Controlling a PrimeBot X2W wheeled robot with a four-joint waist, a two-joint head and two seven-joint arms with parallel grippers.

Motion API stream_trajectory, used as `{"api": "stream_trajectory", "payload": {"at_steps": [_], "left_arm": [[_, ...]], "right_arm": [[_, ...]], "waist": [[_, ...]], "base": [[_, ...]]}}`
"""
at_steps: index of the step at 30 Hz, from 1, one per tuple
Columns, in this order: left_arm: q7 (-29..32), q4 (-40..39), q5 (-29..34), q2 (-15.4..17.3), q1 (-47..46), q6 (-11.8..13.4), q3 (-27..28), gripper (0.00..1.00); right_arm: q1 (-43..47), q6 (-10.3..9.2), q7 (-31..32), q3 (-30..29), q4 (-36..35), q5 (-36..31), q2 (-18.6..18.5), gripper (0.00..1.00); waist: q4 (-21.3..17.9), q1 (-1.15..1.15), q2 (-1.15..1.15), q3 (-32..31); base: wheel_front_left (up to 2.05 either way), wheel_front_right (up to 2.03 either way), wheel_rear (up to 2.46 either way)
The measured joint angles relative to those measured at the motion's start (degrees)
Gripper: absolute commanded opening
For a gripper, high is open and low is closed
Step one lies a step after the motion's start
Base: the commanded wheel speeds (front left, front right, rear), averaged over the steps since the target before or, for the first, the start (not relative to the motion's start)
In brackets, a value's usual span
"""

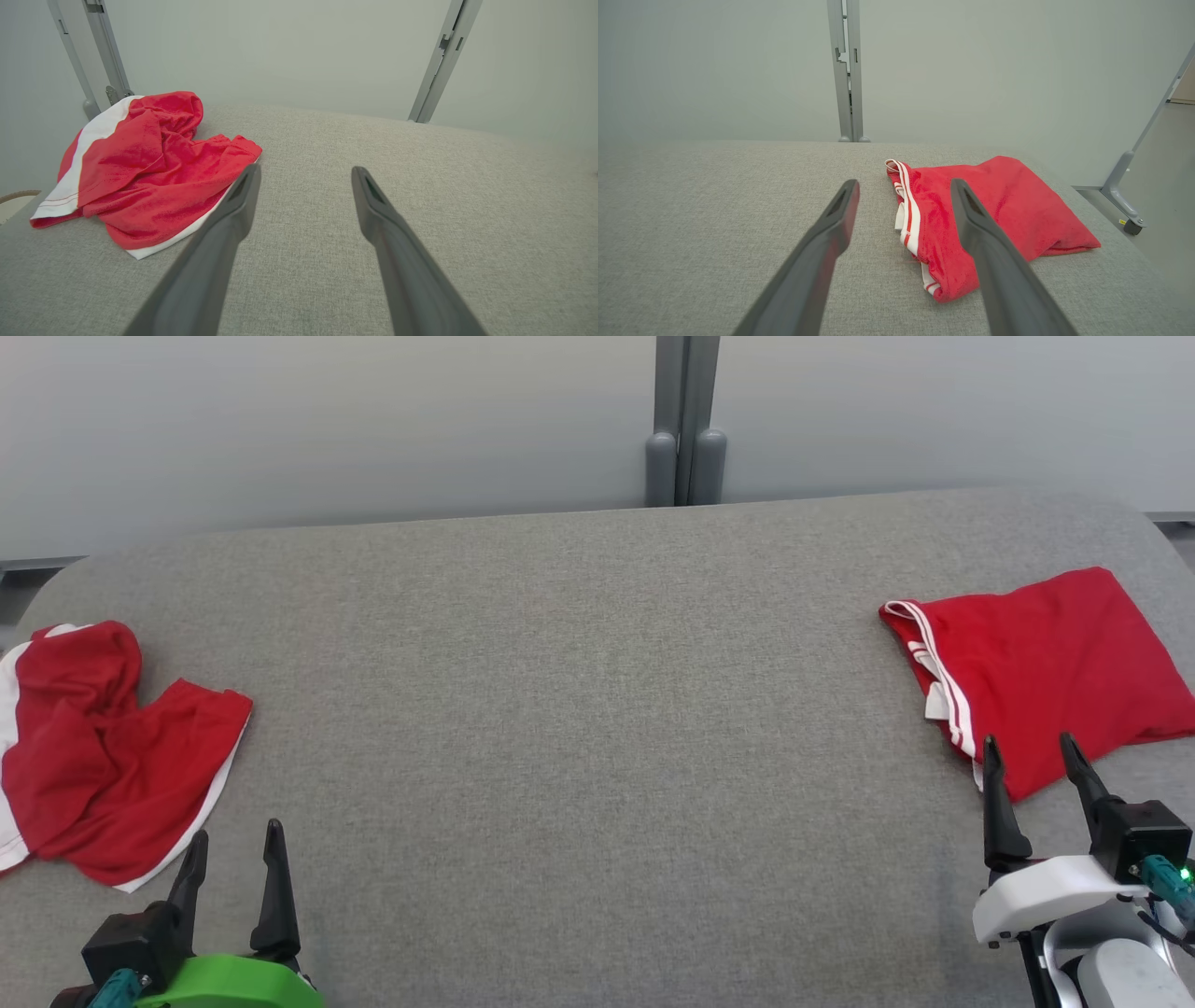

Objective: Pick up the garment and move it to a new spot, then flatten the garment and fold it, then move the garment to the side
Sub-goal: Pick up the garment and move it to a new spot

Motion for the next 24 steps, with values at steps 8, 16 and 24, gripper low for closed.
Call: {"api": "stream_trajectory", "payload": {"at_steps": [8,16,24], "left_arm": [[0.0,0.0,0.5,-0.5,0.2,0.4,1.2,1.0],[0.0,-0.6,0.3,-0.6,3.8,2.9,5.2,1.0],[0.0,-0.9,0.4,-0.6,4.7,3.0,5.0,1.0]], "right_arm": [[-0.1,2.1,0.0,3.1,-0.8,-1.2,1.0,1.0],[-2.7,6.78,0.0,9.3,0.2,-3.0,2.6,1.0],[-2.7,7.58,0.0,9.4,1.4,-3.0,4.0,1.0]], "waist": [[4.0,0.0,0.0,-0.5],[9.8,0.0,0.0,-1.3],[16.0,0.0,0.0,-2.8]], "base": [[0.0,0.0,0.0],[0.0,0.0,0.0],[0.0,0.0,0.0]]}}
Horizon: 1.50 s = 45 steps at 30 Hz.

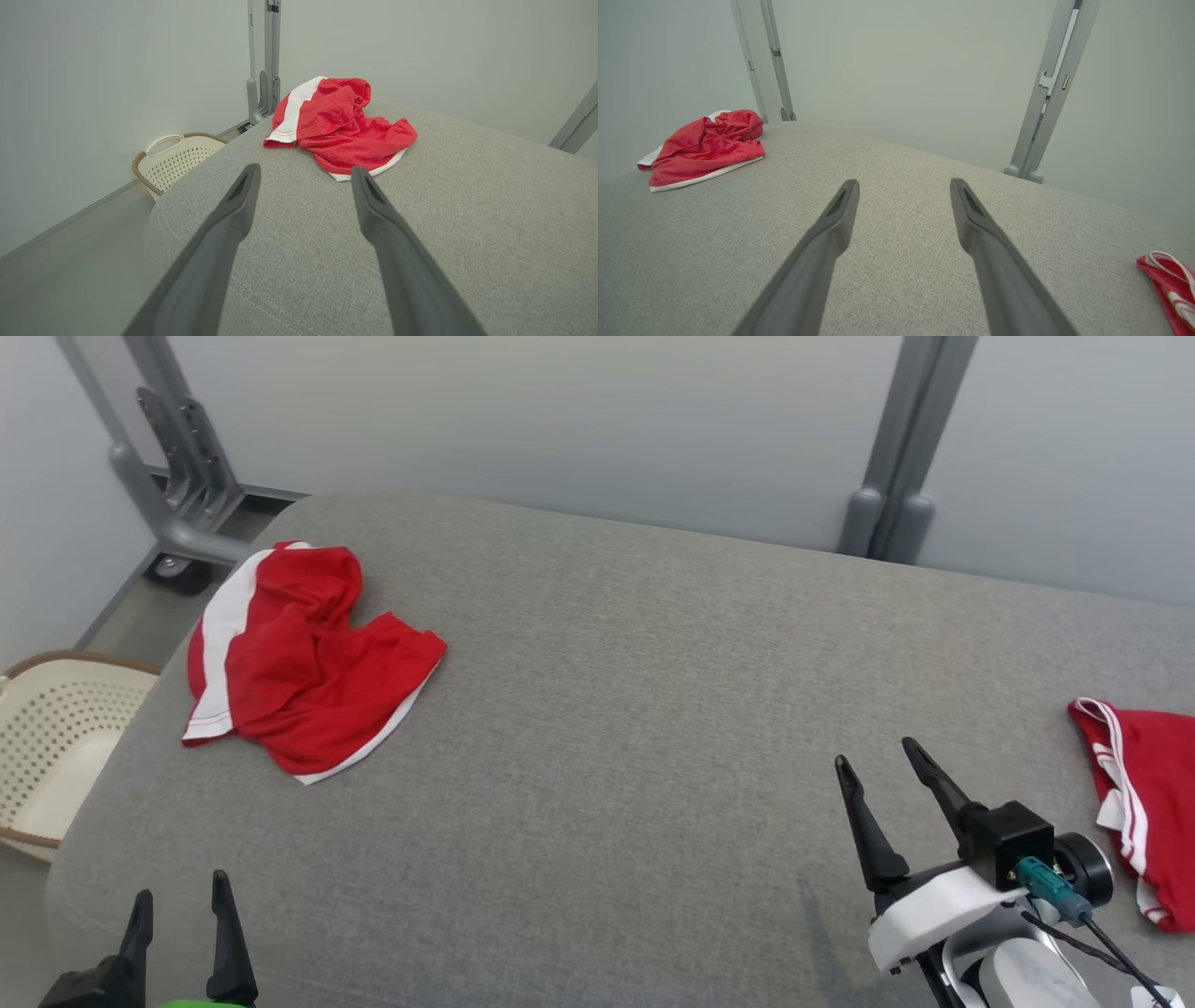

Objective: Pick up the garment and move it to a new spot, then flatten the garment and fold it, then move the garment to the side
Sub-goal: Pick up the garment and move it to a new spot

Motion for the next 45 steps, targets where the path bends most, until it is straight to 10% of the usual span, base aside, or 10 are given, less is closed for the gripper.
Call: {"api": "stream_trajectory", "payload": {"at_steps": [14,45], "left_arm": [[0.5,0.0,-3.8,0.0,1.4,-1.4,1.7,1.0],[19.0,22.6,-19.3,-1.7,-35.7,-0.5,3.8,1.0]], "right_arm": [[0.6,-0.04,0.0,0.0,-0.8,-0.5,1.0,1.0],[-8.5,-1.01,0.0,-2.7,-7.6,-5.1,-5.0,1.0]], "waist": [[5.6,0.0,0.0,-0.3],[-3.2,0.01,0.0,22.5]], "base": [[0.0,0.0,0.0],[0.0,0.0,0.0]]}}
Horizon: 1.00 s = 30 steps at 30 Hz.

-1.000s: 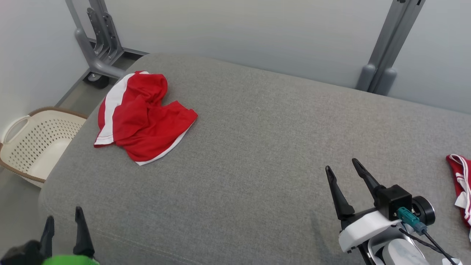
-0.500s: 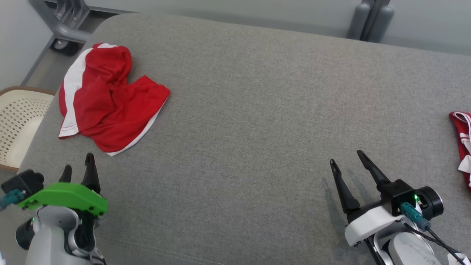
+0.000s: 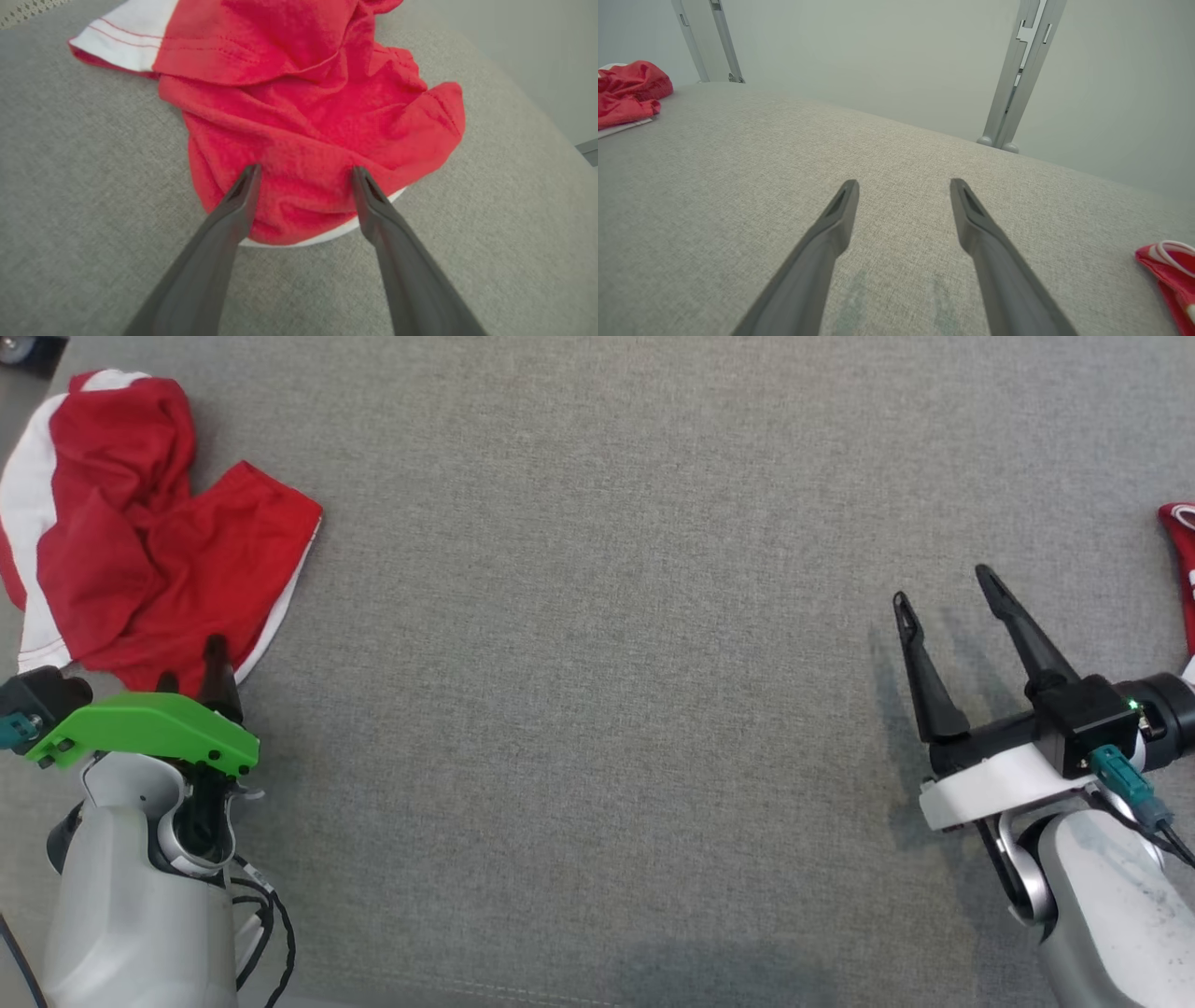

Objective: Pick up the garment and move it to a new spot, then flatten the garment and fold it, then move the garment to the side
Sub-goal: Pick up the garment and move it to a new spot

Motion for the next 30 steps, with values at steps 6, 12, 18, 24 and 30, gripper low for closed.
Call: {"api": "stream_trajectory", "payload": {"at_steps": [6,12,18,24,30], "left_arm": [[-0.7,5.5,0.6,0.7,-4.1,0.3,-0.1,0.0],[-2.8,5.7,0.7,0.9,-6.3,-3.4,-1.6,0.0],[-3.2,1.1,0.7,-0.4,-9.9,-9.2,-10.0,0.0],[-1.5,-4.2,-1.6,-0.3,-9.9,-9.2,-20.9,0.0],[1.6,-17.9,-15.1,0.0,-8.6,-9.1,-38.2,0.0]], "right_arm": [[-2.1,-0.62,0.0,-1.6,-0.8,-0.5,-0.7,1.0],[-2.1,-1.14,0.0,-1.9,-0.7,-0.2,0.1,1.0],[-2.2,-1.47,0.0,-1.4,0.3,1.5,2.0,1.0],[-2.5,-0.93,0.0,0.5,0.9,2.4,5.9,1.0],[-2.6,-0.94,0.0,0.7,1.8,3.5,6.8,1.0]], "waist": [[-1.3,0.0,0.0,4.9],[-2.0,0.0,0.0,5.3],[-1.7,0.0,0.0,3.4],[-2.2,-0.01,0.0,0.7],[-4.6,-0.01,0.0,-2.1]], "base": [[0.0,0.0,0.0],[0.0,0.0,0.0],[0.0,0.0,0.0],[0.0,0.0,0.0],[0.0,0.0,0.0]]}}
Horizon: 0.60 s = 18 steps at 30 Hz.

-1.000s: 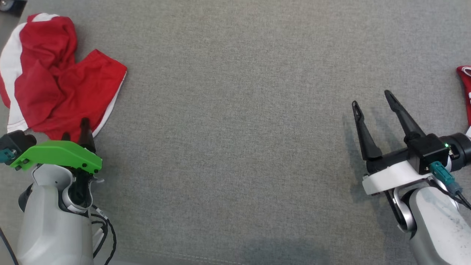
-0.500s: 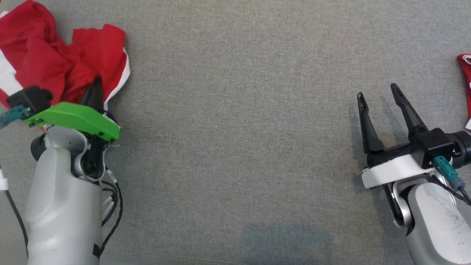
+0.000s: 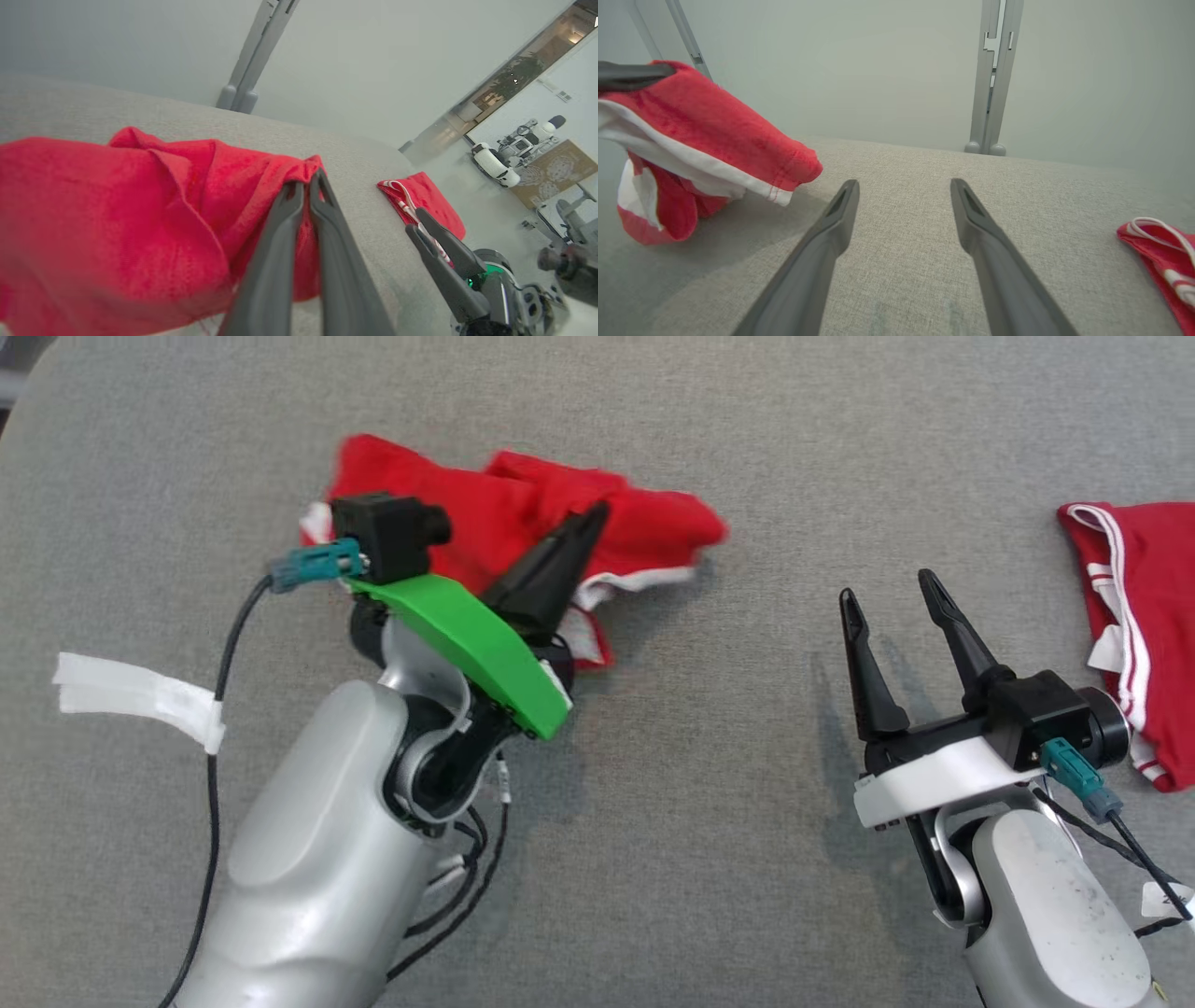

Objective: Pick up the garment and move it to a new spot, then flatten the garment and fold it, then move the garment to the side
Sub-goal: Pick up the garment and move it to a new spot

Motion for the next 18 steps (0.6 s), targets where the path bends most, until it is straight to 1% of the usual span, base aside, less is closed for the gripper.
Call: {"api": "stream_trajectory", "payload": {"at_steps": [2,5,8,10,14,15,16,18], "left_arm": [[0.6,-4.5,-2.4,-0.1,0.5,0.0,-3.0,0.0],[1.8,-10.7,-4.6,0.2,1.7,0.0,-5.9,0.0],[4.3,-16.1,-6.4,0.4,3.1,0.0,-8.7,0.0],[5.8,-18.1,-6.7,0.4,4.5,0.0,-9.5,0.0],[7.5,-20.5,-7.1,0.9,7.6,0.0,-9.0,0.0],[7.8,-21.3,-7.5,1.0,8.0,0.3,-8.6,0.0],[7.9,-21.6,-8.7,1.0,8.3,1.2,-8.0,0.0],[8.0,-21.3,-8.2,1.0,8.6,3.5,-6.5,0.0]], "right_arm": [[0.2,-0.02,0.0,-0.2,0.2,0.6,0.0,1.0],[0.8,-0.14,0.0,-0.5,0.4,1.4,0.5,1.0],[2.0,-0.52,0.0,-1.1,0.5,1.8,0.8,1.0],[3.1,-0.59,0.0,-1.3,0.5,1.9,0.9,1.0],[4.6,-0.59,0.0,-1.4,0.6,2.2,1.1,1.0],[4.8,-0.6,0.0,-1.4,0.6,2.2,1.2,1.0],[4.9,-0.63,0.0,-1.4,0.5,2.2,1.2,1.0],[5.2,-0.64,0.0,-1.4,0.4,2.2,1.3,1.0]], "waist": [[-1.1,0.0,0.0,-0.9],[-2.9,0.0,0.0,-2.2],[-4.8,0.0,0.0,-3.5],[-6.0,0.0,0.0,-4.2],[-8.6,0.0,0.0,-5.5],[-9.2,0.0,0.0,-5.8],[-9.8,0.0,0.0,-6.0],[-11.0,0.0,0.0,-6.4]], "base": [[0.0,0.0,0.0],[0.0,0.0,0.0],[0.0,0.0,0.0],[0.0,0.0,0.0],[0.0,0.0,0.0],[0.0,0.0,0.0],[0.0,0.0,0.0],[0.0,0.0,0.0]]}}
